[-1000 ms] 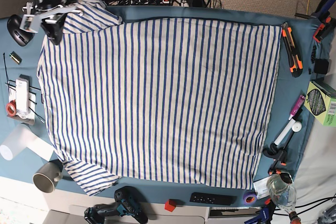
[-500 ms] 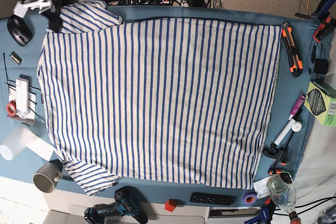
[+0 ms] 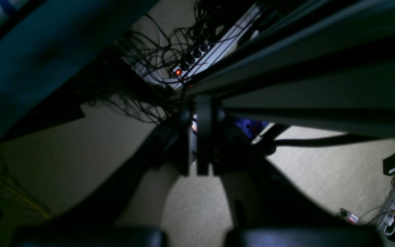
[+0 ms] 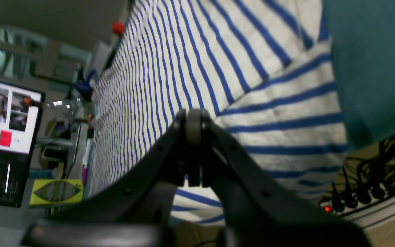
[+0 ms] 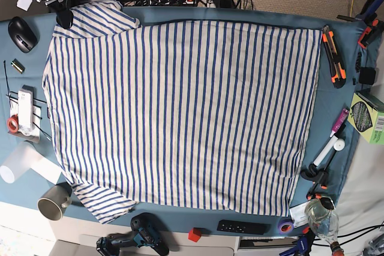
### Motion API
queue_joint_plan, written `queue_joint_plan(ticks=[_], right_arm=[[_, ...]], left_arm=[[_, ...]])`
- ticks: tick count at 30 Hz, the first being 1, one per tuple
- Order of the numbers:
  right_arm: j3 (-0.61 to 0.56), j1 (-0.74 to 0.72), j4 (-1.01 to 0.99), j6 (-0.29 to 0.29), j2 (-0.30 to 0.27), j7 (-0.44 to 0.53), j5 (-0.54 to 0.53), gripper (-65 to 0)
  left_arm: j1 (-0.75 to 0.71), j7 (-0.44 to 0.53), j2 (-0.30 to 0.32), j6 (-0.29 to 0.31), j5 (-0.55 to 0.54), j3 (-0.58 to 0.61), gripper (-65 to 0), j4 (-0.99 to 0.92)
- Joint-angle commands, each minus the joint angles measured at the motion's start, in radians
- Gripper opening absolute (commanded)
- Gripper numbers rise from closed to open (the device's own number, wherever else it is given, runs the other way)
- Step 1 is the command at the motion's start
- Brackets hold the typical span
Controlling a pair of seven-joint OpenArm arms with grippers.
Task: Fold the T-shirt properly
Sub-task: 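Grasp the shoulder corner of the striped shirt with the right gripper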
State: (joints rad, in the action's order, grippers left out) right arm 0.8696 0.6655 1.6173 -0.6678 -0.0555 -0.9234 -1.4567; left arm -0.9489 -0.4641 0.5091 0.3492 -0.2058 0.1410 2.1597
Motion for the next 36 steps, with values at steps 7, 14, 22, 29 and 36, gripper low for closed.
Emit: queue_joint_plan(ticks=[7,14,22,29,36], right_arm=[[0.023,0.013,0.014,-0.03,-0.014,0.022,-0.027,-42.0],[0.152,-0.032,0.009,0.01,-0.048,0.019,0.036,-42.0],[0.166,-0.057,0.003,0.097,-0.106,0.086,0.24,-42.0],[0.15,-0.151,-0.122,0.111,-0.124,0.085,0.287,-42.0],[0.08,-0.169,-0.289,0.074,-0.14,0.01,0.177,-42.0]], left_arm=[[-0.012,0.015,0.004,0.007,-0.006,0.0,-60.6,0.016],[0.005,0.013,0.003,0.008,-0.007,0.0,-60.6,0.015],[0.038,0.008,0.004,0.007,-0.008,0.0,-60.6,0.015],[0.037,0.008,0.005,0.008,-0.008,0.0,-60.6,0.015],[0.037,0.008,0.004,0.008,-0.008,0.0,-60.6,0.015]])
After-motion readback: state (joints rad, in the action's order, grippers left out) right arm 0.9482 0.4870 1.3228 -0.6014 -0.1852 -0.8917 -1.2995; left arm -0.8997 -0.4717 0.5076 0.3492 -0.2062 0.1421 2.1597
